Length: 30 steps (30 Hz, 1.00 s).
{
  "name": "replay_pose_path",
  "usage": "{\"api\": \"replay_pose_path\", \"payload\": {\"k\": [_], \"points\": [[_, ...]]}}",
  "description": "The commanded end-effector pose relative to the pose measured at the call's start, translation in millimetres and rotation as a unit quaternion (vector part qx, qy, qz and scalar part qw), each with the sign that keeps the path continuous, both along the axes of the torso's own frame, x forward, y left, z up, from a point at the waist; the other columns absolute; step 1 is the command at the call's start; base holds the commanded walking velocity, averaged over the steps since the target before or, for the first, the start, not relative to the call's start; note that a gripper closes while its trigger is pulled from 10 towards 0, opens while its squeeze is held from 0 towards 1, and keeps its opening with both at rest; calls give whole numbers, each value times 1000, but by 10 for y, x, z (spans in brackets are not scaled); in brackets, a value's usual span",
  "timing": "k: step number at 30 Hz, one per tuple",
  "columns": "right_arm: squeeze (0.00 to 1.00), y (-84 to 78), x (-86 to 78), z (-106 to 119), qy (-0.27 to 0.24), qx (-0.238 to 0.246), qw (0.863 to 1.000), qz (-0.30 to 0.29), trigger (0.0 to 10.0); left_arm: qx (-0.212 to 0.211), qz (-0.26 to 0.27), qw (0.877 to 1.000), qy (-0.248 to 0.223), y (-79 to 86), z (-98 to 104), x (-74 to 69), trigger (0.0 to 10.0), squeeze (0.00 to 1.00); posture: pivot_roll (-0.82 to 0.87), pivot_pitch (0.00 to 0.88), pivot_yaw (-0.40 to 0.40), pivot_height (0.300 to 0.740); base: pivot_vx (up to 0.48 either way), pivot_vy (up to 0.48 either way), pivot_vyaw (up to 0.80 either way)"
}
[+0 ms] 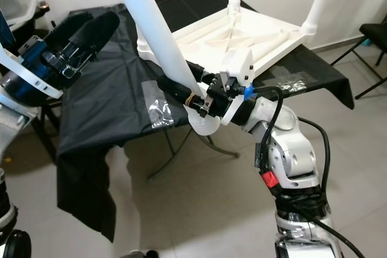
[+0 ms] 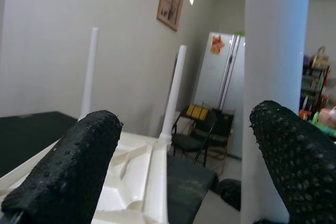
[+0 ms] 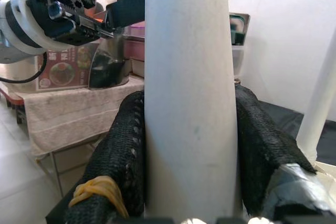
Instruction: Building children table
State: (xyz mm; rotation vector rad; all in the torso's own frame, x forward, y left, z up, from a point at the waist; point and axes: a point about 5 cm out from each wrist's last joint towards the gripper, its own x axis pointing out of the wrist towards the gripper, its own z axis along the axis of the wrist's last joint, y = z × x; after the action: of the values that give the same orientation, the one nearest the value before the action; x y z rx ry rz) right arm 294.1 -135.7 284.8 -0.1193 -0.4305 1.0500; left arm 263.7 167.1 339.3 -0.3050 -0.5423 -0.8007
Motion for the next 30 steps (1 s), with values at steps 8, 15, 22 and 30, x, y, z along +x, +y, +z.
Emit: {"api": "replay_pose_path", "payload": {"k": [8, 15, 22, 30], "points": [[0, 37, -5, -6, -15, -3, 1000, 3, 10000, 7, -68, 997, -23, -54, 52, -138, 10000, 0, -1, 163, 1, 740, 0, -207, 0], [0, 30, -2, -13, -17, -7, 1000, -1, 10000, 10, -103, 994, -27, -109, 42, -190, 10000, 0, -1, 163, 1, 740, 0, 0, 0], [0, 100, -19, -106, -21, -53, 998, 6, 10000, 10, -88, 996, -26, -160, 49, -156, 10000, 0, 1, 163, -1, 740, 0, 0, 0], [0, 141, -20, -163, -20, -70, 997, 9, 10000, 5, -76, 997, -20, -232, 51, -123, 10000, 0, 2, 161, -3, 740, 0, 0, 0]]}}
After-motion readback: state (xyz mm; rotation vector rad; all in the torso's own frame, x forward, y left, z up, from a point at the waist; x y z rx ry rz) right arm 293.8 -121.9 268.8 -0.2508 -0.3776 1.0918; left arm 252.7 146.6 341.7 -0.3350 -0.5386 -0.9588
